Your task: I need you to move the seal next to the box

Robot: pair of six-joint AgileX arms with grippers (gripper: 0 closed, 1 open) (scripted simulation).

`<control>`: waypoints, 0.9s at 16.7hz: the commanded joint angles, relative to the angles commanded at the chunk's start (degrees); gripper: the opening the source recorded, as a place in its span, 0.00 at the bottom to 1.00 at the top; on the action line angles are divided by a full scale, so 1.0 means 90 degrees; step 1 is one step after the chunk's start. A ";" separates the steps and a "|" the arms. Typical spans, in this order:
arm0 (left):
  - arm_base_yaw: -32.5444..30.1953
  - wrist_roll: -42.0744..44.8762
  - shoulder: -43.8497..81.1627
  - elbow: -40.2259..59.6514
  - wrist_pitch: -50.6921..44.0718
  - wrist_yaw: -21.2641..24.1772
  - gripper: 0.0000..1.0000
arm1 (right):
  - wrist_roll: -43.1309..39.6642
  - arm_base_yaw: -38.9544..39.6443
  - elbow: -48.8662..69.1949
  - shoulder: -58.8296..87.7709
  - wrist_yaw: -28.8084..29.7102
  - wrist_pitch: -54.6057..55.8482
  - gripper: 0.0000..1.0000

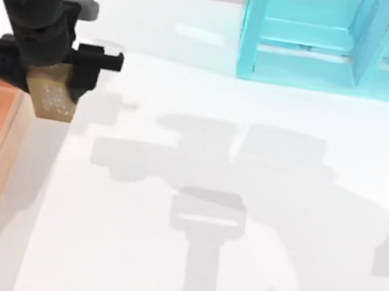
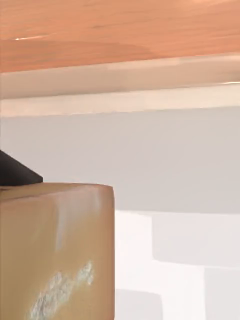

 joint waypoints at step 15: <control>0.0000 0.0000 0.0000 0.0000 0.0000 0.0000 0.98 | 0.0000 0.0000 0.0000 0.0000 0.0000 0.0000 1.00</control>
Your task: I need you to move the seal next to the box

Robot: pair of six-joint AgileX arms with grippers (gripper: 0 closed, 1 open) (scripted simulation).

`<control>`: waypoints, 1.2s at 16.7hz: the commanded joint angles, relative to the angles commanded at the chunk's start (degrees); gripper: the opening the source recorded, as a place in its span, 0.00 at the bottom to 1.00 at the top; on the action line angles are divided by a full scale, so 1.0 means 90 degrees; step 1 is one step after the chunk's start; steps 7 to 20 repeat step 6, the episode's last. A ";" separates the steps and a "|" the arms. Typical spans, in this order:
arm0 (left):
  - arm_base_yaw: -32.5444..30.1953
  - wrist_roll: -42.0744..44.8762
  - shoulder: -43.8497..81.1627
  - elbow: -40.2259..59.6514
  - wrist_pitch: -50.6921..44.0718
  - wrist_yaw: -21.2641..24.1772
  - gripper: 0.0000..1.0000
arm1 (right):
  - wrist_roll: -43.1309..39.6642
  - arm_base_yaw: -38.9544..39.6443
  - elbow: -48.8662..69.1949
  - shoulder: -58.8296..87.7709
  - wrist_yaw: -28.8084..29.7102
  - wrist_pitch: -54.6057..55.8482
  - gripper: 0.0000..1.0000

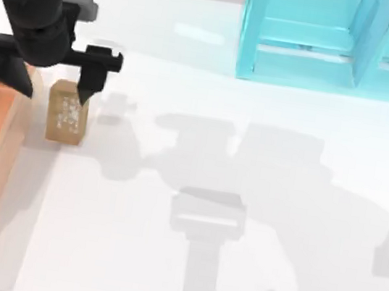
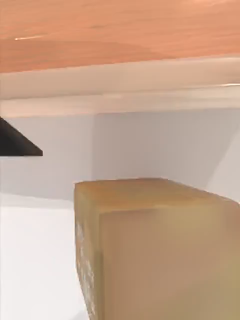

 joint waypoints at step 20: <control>0.0000 0.0000 0.0000 0.0000 0.0000 0.0000 1.00 | 0.0000 0.0000 0.0000 0.0000 0.0000 0.0000 1.00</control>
